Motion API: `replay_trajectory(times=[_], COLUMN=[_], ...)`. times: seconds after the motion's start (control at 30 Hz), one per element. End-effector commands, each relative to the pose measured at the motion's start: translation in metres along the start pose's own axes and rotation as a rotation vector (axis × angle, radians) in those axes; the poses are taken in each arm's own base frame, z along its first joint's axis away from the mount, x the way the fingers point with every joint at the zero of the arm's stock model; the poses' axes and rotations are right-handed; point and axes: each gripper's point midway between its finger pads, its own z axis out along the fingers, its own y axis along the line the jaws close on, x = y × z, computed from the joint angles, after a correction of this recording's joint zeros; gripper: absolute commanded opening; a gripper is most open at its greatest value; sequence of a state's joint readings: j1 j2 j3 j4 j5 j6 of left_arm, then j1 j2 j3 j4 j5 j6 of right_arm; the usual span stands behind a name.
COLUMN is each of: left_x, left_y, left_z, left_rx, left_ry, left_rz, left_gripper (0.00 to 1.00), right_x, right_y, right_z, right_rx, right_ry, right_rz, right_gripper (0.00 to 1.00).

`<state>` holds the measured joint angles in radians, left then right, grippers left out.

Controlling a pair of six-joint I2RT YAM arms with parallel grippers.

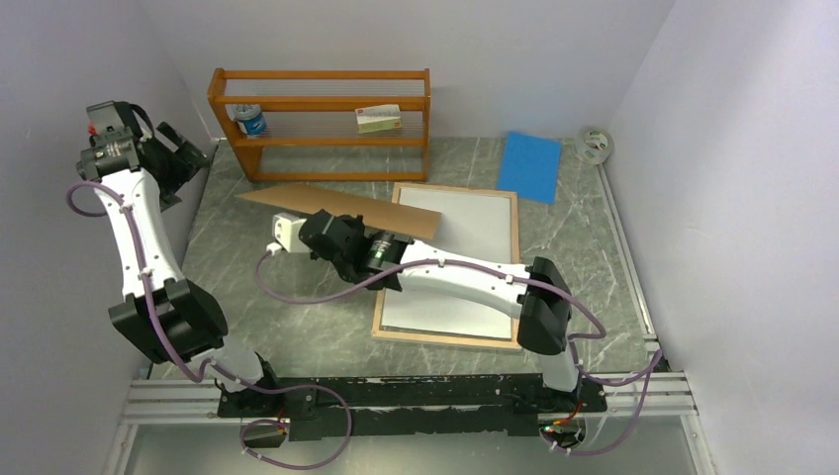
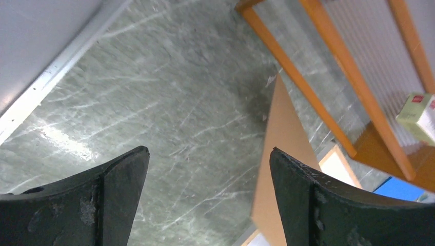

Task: Put the photo into the frame
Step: Turn over the photo frame item at the center of the board.

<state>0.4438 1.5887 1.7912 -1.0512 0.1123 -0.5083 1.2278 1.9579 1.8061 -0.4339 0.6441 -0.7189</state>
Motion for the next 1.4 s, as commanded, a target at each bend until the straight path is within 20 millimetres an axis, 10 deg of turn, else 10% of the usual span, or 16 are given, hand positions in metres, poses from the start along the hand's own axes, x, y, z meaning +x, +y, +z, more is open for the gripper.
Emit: replay_trajectory(times=[0.0, 0.4, 1.03, 1.37], left_x=[-0.026, -0.027, 0.008, 0.065], left_y=[-0.004, -0.021, 0.006, 0.006], left_z=[-0.035, -0.046, -0.036, -0.01], left_rx=[-0.002, 0.13, 0.076, 0.168], left_ry=[-0.125, -0.211, -0.207, -0.029], left_rz=[-0.014, -0.068, -0.118, -0.146], left_gripper=[0.93, 0.92, 0.92, 0.92], right_x=[-0.025, -0.021, -0.02, 0.001], right_y=[-0.08, -0.137, -0.109, -0.117], right_z=[-0.025, -0.055, -0.119, -0.132], right_rx=[0.143, 0.127, -0.221, -0.405], right_ry=[-0.082, -0.147, -0.242, -0.335], right_rz=[0.131, 0.378, 0.744, 1.128], right_gripper=[0.0, 0.0, 0.0, 0.0])
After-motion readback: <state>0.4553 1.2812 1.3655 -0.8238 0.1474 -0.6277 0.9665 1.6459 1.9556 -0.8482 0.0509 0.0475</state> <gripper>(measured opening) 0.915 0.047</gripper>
